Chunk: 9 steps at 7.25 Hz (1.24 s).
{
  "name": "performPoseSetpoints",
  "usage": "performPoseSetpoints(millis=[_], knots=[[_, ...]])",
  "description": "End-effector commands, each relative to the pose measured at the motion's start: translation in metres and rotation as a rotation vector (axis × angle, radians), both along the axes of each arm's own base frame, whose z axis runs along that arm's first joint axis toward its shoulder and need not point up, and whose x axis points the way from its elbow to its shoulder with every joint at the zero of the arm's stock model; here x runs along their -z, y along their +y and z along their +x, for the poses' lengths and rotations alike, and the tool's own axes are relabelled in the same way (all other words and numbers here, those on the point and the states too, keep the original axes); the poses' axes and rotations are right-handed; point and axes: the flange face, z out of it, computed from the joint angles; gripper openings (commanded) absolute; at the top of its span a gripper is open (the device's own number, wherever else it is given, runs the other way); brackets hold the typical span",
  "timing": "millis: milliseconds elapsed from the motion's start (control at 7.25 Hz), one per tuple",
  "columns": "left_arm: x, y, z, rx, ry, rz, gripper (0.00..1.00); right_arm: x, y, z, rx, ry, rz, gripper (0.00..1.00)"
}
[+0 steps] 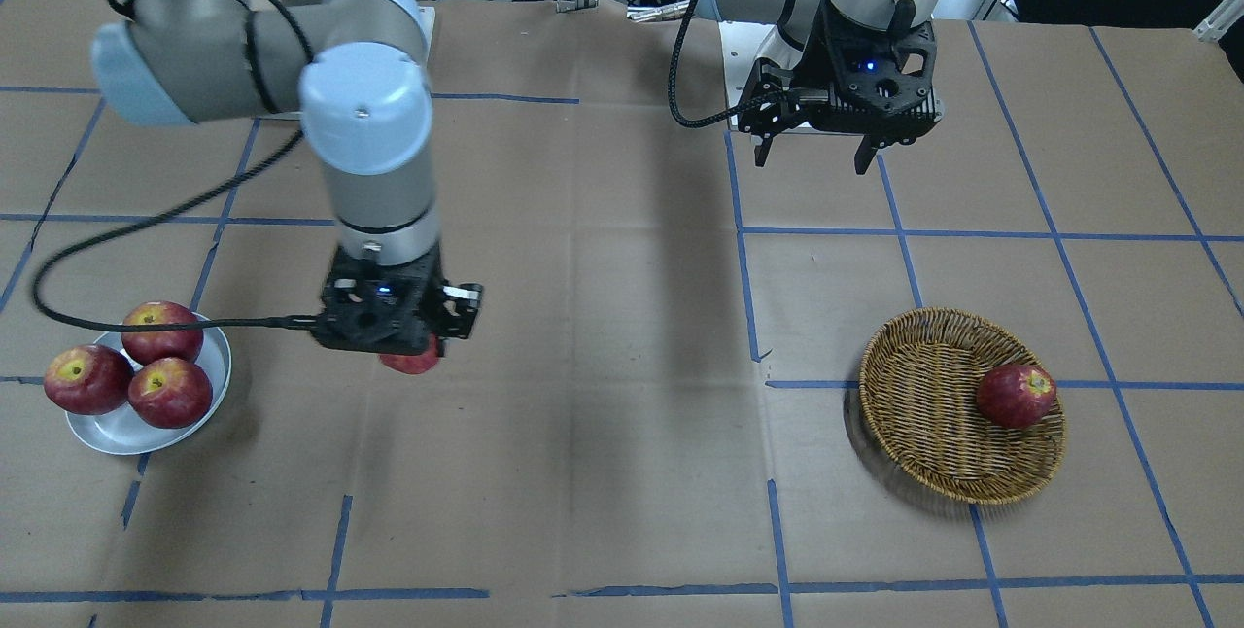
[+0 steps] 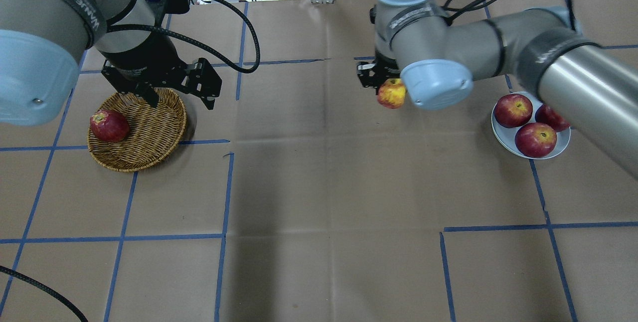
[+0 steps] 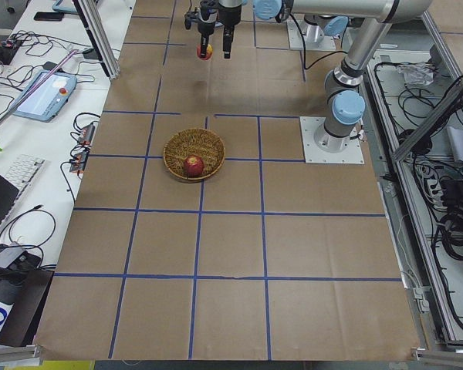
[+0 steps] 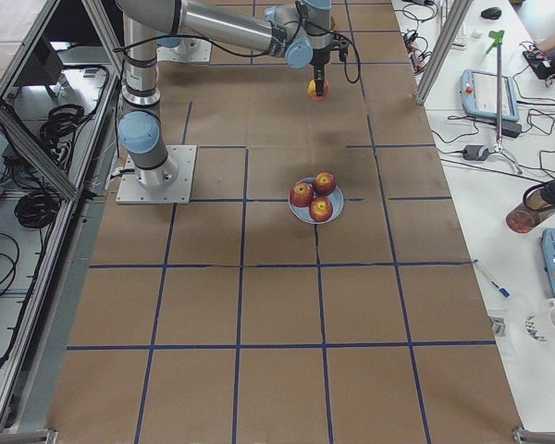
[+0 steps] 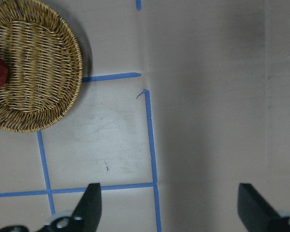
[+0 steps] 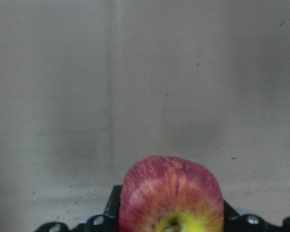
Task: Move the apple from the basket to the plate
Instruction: 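Carry the apple with the right gripper onto the white plate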
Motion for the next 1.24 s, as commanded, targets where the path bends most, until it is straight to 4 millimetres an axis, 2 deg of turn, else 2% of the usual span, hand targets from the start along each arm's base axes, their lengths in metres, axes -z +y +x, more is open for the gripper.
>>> performPoseSetpoints(millis=[0, 138, 276, 552, 690, 828, 1103], knots=[[-0.002, -0.009, -0.001, -0.001, 0.001, -0.005, 0.99, -0.03, 0.008, -0.133, -0.047, 0.025, 0.043, 0.59], [-0.008, -0.017, -0.001, -0.001, 0.002, -0.017, 0.99, -0.029, 0.022, -0.178, -0.055, 0.028, 0.06, 0.59], [-0.009, -0.018, -0.001, 0.001, 0.001, -0.018, 0.99, -0.018, 0.032, -0.214, -0.068, 0.019, 0.08, 0.55], [-0.008, -0.018, -0.002, 0.001, 0.003, -0.016, 0.99, -0.006, 0.035, -0.278, -0.123, -0.001, 0.098, 0.54], [-0.009, -0.017, -0.002, 0.002, 0.003, -0.017, 0.99, 0.002, 0.032, -0.304, -0.133, -0.023, 0.081, 0.54], [-0.008, -0.017, -0.003, 0.004, 0.003, -0.016, 0.99, 0.025, 0.02, -0.313, -0.164, -0.024, 0.076, 0.54], [-0.009, -0.017, -0.002, 0.002, 0.003, -0.017, 0.99, 0.052, 0.003, -0.318, -0.17, -0.034, 0.042, 0.54]])
